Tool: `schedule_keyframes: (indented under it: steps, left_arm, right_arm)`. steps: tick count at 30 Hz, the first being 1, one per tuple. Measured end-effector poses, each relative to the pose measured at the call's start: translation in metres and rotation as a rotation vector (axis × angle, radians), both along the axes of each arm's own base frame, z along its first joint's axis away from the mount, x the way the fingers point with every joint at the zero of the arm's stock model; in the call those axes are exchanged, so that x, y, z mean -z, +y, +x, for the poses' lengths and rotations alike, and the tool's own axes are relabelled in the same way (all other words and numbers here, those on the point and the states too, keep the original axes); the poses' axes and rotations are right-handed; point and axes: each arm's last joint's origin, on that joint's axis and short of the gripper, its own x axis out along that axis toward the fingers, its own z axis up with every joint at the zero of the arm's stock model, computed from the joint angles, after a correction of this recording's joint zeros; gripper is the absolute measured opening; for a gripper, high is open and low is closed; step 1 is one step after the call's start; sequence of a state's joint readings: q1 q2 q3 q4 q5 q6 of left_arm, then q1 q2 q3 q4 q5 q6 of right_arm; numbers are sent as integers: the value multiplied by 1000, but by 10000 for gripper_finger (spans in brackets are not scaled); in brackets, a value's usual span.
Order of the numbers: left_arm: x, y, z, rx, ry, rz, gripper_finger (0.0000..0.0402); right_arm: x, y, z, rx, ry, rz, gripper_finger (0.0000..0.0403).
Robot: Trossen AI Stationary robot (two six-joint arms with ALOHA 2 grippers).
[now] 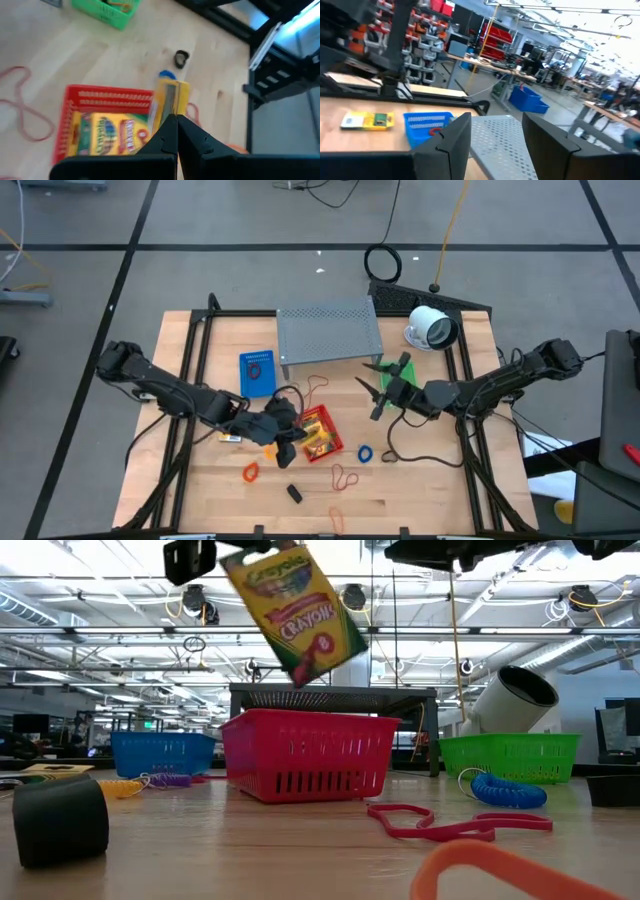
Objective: Pick & Place Office Desk Supplies
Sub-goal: Put the bottom yellow crayon box into the red bin
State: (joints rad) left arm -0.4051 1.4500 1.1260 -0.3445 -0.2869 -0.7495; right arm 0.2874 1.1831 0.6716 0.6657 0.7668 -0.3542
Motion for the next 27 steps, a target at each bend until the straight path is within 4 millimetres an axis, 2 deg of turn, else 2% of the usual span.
schedule_keyframes:
  steps: [8,27]
  left_arm:
    - [16,-4,8,11,63,-42,0]
    - [21,-3,11,44,99,-73,1]
  right_arm:
    - [-1,-2,-1,77,11,-34,166]
    - [-1,-2,-1,76,13,-35,166]
